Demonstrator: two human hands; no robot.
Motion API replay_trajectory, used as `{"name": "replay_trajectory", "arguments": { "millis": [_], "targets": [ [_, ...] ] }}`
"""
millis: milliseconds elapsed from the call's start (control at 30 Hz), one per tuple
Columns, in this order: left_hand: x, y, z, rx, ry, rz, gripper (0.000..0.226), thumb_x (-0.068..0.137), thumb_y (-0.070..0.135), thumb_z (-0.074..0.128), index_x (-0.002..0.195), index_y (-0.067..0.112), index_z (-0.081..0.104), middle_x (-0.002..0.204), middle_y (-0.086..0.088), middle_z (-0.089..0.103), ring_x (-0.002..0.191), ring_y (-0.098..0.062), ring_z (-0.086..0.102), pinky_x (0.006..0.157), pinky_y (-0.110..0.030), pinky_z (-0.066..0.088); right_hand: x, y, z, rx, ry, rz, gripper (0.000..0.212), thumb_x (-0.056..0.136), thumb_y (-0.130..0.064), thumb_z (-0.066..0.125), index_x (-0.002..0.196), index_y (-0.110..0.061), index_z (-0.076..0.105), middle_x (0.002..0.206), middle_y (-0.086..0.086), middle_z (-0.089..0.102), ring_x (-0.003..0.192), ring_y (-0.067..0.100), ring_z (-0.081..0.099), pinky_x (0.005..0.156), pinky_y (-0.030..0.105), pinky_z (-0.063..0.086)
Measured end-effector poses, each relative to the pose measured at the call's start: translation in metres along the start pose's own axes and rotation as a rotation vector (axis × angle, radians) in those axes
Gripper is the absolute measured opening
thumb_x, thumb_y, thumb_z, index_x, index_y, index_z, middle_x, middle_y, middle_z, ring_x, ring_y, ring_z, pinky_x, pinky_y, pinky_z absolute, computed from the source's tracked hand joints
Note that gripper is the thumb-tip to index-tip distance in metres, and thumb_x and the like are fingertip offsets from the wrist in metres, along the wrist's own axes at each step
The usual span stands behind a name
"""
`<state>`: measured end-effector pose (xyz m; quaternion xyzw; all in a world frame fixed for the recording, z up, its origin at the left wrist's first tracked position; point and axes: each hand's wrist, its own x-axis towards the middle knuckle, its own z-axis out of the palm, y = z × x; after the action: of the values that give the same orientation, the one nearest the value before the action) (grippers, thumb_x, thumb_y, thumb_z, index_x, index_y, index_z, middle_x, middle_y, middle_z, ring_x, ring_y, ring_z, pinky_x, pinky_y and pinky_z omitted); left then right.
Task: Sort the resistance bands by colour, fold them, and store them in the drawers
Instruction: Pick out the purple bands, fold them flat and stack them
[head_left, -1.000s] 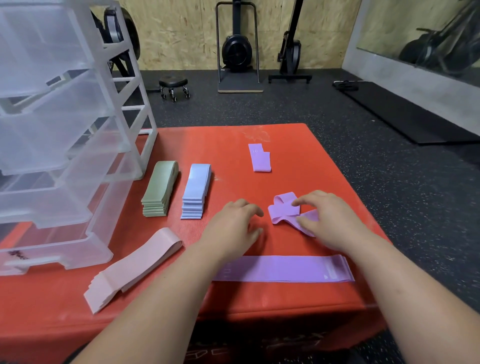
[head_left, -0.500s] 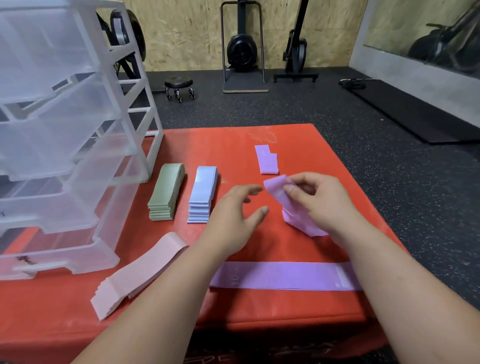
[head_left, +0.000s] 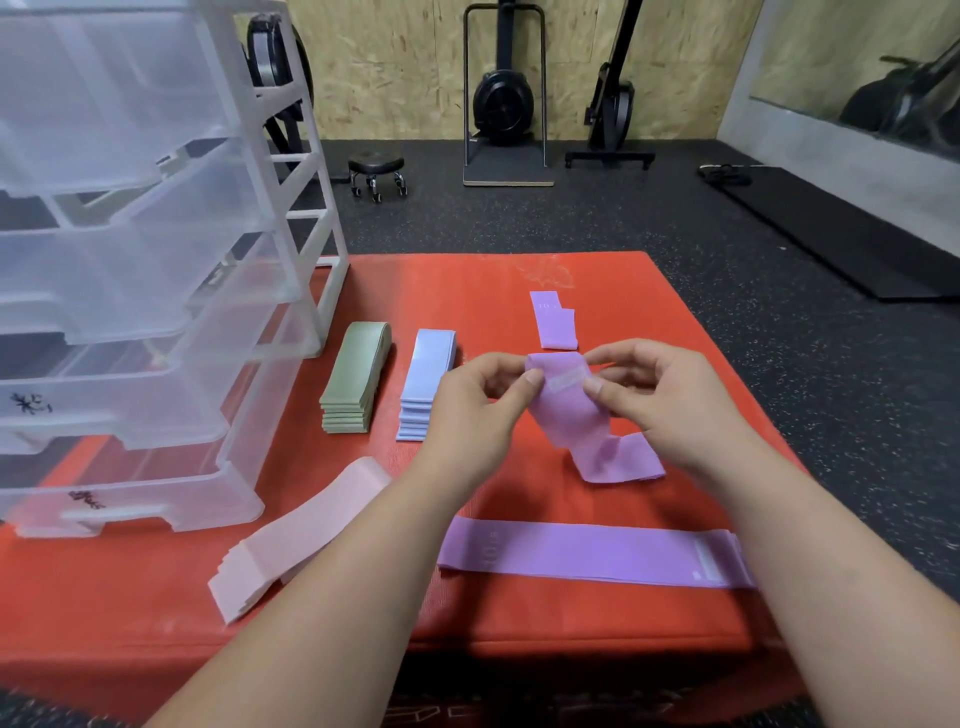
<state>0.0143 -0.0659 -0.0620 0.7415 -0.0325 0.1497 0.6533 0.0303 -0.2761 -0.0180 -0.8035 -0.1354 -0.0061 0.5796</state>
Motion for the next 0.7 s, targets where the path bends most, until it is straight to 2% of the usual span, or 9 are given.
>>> {"name": "replay_trajectory", "arguments": {
  "millis": [200,333,433,567,700],
  "targets": [
    [-0.0001,0.0013,-0.0005,-0.039,-0.029,-0.044,0.014,0.103,0.022,0.07,0.1,0.011,0.077,0.078,0.006,0.072,0.071,-0.004,0.059,0.07,-0.023,0.047,0.0,-0.0045,0.0005,-0.033,-0.05,-0.093,0.051,0.088,0.0,0.079,0.127,-0.031,0.07,0.095,0.009,0.075,0.075,0.016,0.065,0.08,0.03,0.057],
    [-0.0008,0.0017,0.0023,-0.051,-0.04,-0.048,0.013,0.103,0.02,0.07,0.099,0.01,0.077,0.078,0.009,0.071,0.069,-0.002,0.058,0.069,-0.02,0.046,0.0005,-0.0018,0.0015,-0.243,-0.014,-0.145,0.035,0.086,-0.011,0.082,0.111,-0.036,0.078,0.092,-0.008,0.077,0.084,0.012,0.072,0.08,0.027,0.057],
    [-0.0002,0.0013,0.0006,-0.04,-0.047,-0.046,0.011,0.103,0.02,0.07,0.098,0.013,0.078,0.079,0.007,0.073,0.073,-0.005,0.06,0.072,-0.025,0.05,0.0001,-0.0035,-0.0002,-0.314,0.035,-0.165,0.023,0.088,-0.016,0.081,0.099,-0.036,0.08,0.09,-0.016,0.077,0.084,0.007,0.071,0.076,0.022,0.054],
    [0.0004,0.0016,-0.001,-0.019,-0.053,-0.036,0.012,0.103,0.021,0.069,0.098,0.014,0.078,0.08,0.009,0.073,0.074,-0.005,0.061,0.074,-0.024,0.05,0.0006,-0.0058,-0.0054,-0.299,0.066,-0.18,0.018,0.087,-0.019,0.082,0.094,-0.035,0.079,0.091,-0.013,0.076,0.085,0.008,0.07,0.079,0.029,0.057],
    [-0.0032,0.0077,0.0021,-0.032,-0.094,-0.049,0.017,0.105,0.022,0.066,0.107,0.01,0.078,0.087,0.008,0.076,0.08,-0.003,0.065,0.077,-0.022,0.052,0.0004,-0.0083,-0.0045,-0.261,0.046,-0.18,0.015,0.088,-0.019,0.082,0.091,-0.031,0.075,0.098,-0.01,0.074,0.09,0.009,0.07,0.081,0.035,0.059]
  ]
}}
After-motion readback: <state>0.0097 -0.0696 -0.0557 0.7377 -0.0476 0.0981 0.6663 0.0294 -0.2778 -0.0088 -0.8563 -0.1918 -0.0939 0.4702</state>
